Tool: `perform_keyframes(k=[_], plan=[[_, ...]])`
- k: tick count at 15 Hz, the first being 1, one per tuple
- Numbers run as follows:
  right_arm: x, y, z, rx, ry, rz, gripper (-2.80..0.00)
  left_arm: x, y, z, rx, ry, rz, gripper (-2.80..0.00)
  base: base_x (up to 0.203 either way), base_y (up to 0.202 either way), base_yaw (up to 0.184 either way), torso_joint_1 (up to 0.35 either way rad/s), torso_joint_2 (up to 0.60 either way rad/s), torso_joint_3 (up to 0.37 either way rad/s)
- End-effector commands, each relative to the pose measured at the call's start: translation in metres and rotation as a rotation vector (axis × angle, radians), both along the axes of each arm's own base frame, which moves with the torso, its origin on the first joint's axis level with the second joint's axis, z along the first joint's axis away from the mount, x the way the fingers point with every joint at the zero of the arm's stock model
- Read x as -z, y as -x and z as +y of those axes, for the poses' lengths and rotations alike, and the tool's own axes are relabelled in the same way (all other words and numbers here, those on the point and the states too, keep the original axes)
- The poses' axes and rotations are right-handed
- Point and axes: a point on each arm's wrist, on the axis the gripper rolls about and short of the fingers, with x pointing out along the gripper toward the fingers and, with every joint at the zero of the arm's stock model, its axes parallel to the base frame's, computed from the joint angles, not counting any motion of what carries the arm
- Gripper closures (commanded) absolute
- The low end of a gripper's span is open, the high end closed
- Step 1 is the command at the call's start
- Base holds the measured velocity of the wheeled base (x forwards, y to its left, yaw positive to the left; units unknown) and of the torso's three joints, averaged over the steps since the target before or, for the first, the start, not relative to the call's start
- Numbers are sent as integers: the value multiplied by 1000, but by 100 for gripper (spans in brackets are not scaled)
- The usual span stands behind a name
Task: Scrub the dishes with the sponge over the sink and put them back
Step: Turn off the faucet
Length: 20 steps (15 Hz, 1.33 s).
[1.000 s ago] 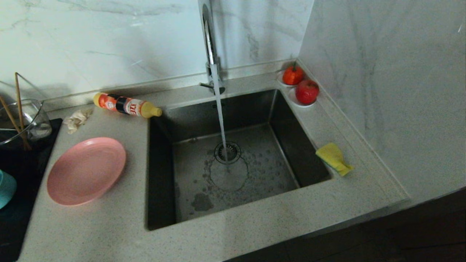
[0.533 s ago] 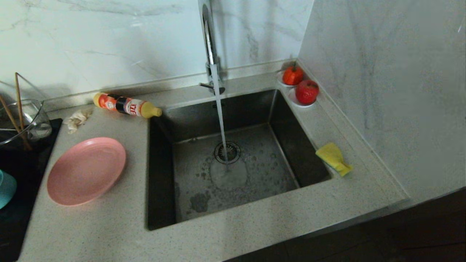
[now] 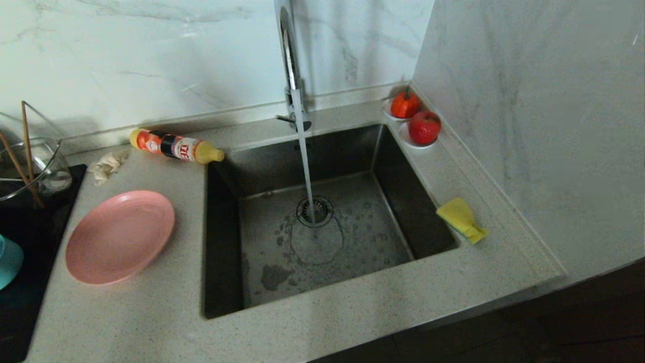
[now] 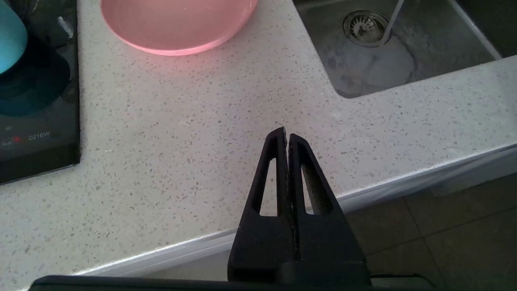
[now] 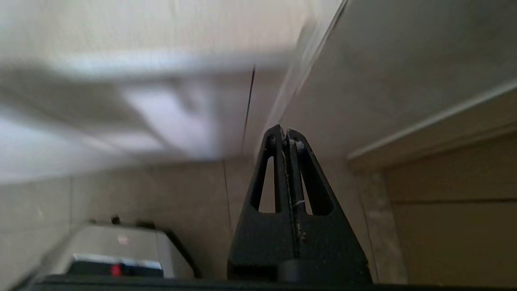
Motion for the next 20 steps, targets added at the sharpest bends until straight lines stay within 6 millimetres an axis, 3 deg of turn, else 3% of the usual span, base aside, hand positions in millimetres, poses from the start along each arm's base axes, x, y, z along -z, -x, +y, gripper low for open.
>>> perform_keyframes(k=[1,20], plan=[[27,-4,0,4,12,49,0,0,0,0,1,0,-2,0,0,0,0,0,0,0],[32,-8,0,24,-44,120,0,0,0,0,-2,1,-2,0,0,0,0,0,0,0]])
